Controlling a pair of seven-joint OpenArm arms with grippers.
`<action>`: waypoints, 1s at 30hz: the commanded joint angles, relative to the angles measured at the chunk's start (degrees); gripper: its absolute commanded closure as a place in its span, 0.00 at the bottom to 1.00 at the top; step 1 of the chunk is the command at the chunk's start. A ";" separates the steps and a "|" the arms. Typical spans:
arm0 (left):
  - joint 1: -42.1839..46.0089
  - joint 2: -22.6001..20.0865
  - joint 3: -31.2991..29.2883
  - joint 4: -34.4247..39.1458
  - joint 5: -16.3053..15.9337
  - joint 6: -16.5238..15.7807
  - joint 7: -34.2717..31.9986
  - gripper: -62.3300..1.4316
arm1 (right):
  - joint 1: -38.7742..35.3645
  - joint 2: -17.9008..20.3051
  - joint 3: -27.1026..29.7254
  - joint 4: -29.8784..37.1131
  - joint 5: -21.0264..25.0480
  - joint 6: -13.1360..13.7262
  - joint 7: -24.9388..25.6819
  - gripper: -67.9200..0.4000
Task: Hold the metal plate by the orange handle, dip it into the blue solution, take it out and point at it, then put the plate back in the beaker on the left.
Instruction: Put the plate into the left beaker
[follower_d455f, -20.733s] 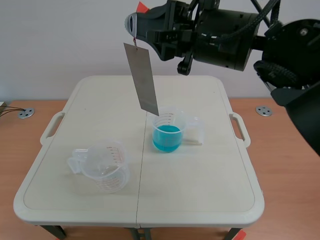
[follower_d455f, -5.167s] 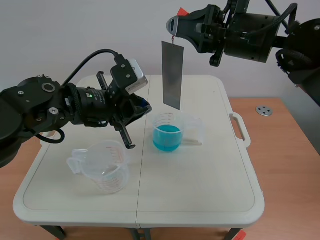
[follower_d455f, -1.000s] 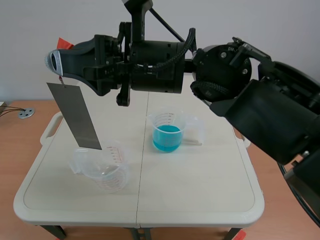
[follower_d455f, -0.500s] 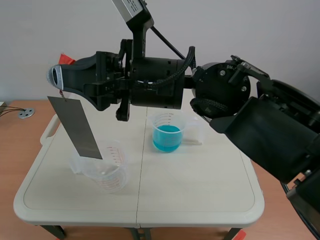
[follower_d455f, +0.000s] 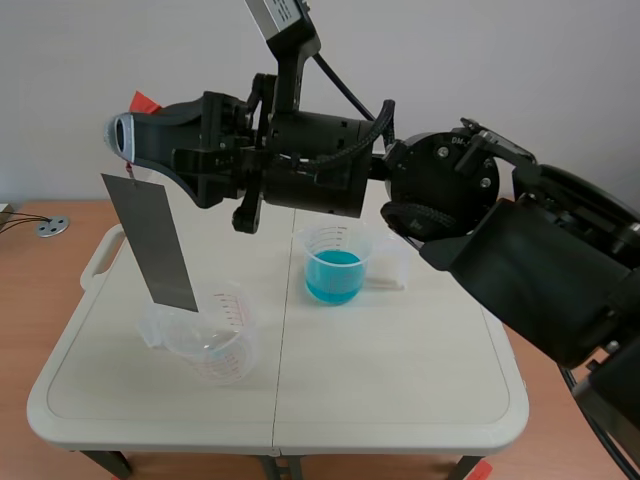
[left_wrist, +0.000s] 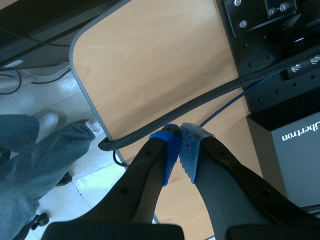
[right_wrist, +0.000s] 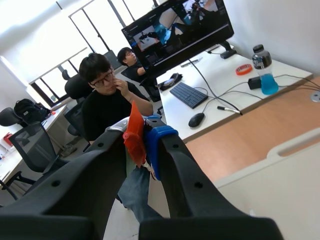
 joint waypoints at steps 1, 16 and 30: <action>0.63 0.02 0.00 0.24 -0.02 -0.28 -0.37 0.93 | 1.55 -0.39 0.20 -0.83 0.81 0.02 1.01 0.97; 0.63 0.02 0.00 0.24 -0.02 -0.28 -0.37 0.93 | 1.55 -2.95 0.20 -9.99 0.35 0.07 1.44 0.97; 0.61 0.02 0.00 0.24 -0.02 -0.28 -0.35 0.93 | 1.53 -5.90 0.20 -19.23 -0.35 0.04 2.45 0.97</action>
